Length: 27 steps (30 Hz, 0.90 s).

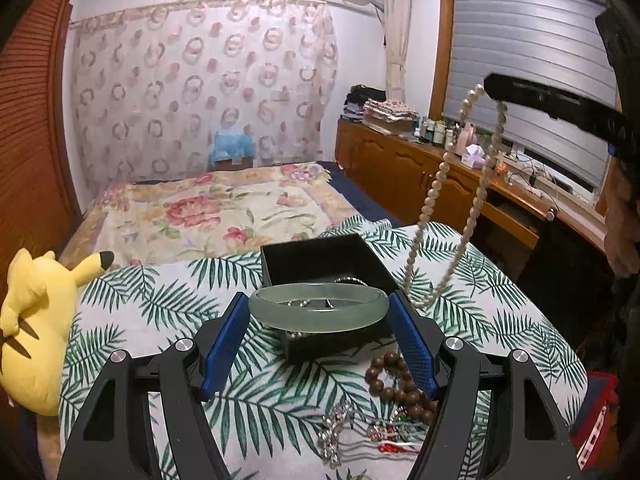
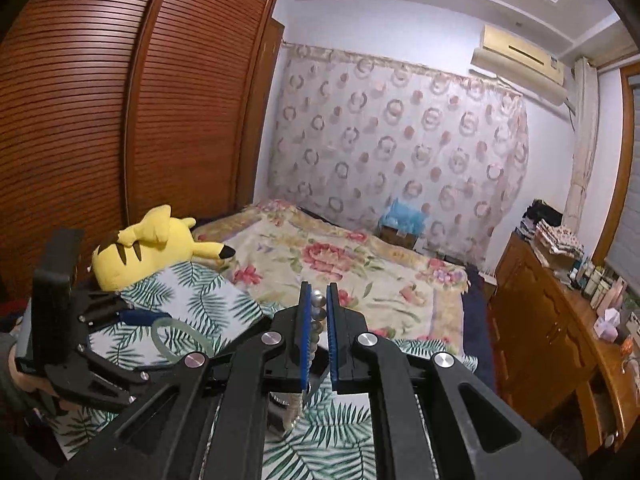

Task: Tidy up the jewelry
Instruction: 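Carry the jade bangle into the black box with the left tool while the right tool lowers pearls in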

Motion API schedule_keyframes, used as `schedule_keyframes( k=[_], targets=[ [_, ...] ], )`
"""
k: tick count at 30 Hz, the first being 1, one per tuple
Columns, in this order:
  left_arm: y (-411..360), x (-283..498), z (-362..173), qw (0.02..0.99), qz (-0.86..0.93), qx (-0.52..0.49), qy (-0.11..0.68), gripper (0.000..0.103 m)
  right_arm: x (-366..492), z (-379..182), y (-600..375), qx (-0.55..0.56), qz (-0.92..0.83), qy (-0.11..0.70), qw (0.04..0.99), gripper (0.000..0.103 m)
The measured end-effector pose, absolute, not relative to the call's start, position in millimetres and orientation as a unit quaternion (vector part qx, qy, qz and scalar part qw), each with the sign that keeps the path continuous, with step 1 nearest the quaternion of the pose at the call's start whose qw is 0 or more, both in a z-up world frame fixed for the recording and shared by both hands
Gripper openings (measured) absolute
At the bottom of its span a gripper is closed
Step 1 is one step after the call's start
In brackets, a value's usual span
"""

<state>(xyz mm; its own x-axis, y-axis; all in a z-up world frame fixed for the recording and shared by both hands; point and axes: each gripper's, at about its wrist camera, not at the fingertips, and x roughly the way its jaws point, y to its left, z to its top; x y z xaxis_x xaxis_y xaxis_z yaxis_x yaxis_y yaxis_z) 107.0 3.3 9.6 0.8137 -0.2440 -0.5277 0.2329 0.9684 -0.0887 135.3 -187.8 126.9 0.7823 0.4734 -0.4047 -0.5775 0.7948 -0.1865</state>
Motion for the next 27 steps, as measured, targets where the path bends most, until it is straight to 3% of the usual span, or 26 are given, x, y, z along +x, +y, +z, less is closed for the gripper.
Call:
schedule_keyframes(
  k=[11,27],
  targets=[
    [5,129,15,0.954,-0.126,-0.004,0.273,0.068,163,136,-172,-0.156,0.299,0.165,0.927,0.008],
    [-3,179,-3,0.944,-0.129,0.008,0.304,0.068,212,34,-158,-0.127,0.339,0.279,0.889,0.009]
  ],
)
